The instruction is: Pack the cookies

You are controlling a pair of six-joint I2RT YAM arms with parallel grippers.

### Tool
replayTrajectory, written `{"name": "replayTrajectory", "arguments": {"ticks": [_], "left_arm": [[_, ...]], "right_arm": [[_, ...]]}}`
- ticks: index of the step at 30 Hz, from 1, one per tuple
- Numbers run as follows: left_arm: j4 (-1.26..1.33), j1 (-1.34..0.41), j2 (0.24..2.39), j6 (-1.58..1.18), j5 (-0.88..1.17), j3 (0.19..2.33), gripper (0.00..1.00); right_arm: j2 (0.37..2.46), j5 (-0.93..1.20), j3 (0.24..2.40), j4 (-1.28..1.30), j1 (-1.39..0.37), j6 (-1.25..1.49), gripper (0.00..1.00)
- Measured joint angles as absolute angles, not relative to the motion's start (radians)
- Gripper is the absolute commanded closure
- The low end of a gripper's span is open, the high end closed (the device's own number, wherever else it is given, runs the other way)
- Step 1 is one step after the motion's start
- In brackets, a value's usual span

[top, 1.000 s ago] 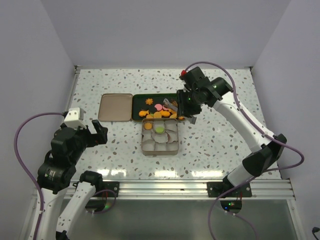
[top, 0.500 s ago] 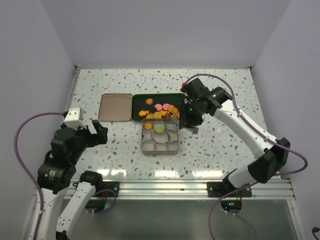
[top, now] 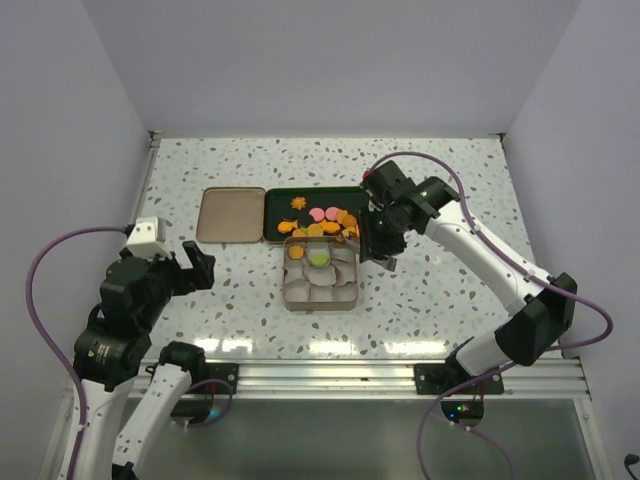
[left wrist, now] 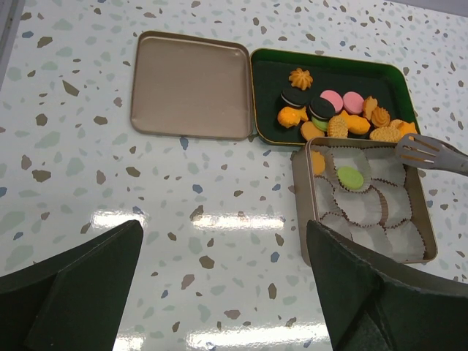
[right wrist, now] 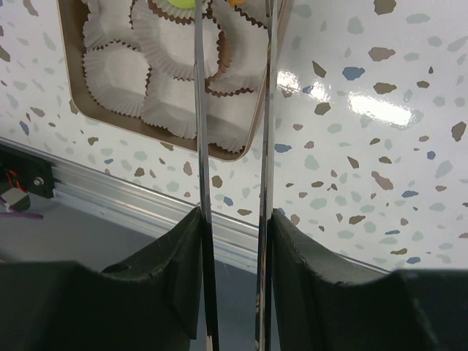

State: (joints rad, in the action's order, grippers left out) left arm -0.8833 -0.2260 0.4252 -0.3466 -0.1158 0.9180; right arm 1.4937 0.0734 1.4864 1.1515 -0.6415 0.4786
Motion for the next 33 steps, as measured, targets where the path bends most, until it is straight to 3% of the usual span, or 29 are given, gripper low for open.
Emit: {"name": "replayTrajectory", "arguments": {"ticks": [9, 23, 33], "left_arm": [[-0.884, -0.226, 0.425, -0.347, -0.116, 0.918, 0.00], [-0.883, -0.226, 0.425, -0.347, -0.117, 0.918, 0.00], [-0.883, -0.226, 0.411, -0.347, -0.117, 0.918, 0.00]], "right_arm": [[1.510, 0.039, 1.512, 1.156, -0.641, 0.479, 0.61], [1.518, 0.017, 1.542, 1.158, -0.641, 0.487, 0.51], [1.518, 0.017, 1.543, 1.158, -0.641, 0.490, 0.50]]}}
